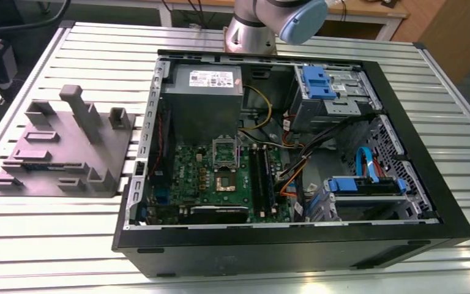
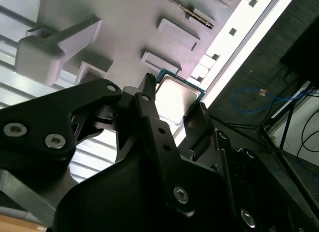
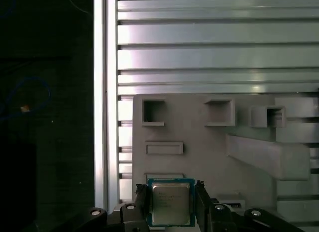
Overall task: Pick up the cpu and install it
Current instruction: 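Pick up the cpu and move it towards the insertion slot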
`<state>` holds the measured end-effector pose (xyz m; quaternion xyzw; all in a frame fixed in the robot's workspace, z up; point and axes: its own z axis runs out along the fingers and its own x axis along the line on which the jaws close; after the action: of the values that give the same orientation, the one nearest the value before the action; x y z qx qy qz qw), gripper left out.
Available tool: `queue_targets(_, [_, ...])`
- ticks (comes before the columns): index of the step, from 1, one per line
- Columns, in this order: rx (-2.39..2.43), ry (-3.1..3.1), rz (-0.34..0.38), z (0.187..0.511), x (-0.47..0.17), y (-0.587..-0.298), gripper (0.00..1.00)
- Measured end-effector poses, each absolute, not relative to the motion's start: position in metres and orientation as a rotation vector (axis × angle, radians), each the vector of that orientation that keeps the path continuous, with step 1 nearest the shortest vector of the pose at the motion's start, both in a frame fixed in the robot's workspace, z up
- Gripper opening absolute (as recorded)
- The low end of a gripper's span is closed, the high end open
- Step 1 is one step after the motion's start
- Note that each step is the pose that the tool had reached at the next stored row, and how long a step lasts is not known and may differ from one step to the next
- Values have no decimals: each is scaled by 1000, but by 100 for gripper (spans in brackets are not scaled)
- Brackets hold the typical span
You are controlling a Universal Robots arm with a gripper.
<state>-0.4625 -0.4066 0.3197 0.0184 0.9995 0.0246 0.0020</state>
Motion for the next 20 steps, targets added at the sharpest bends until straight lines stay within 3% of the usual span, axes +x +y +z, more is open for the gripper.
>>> queue_targets(5, [58,3136,70,340,-462,-406,47])
queue_targets(20, [58,3136,69,344,-462,-406,47])
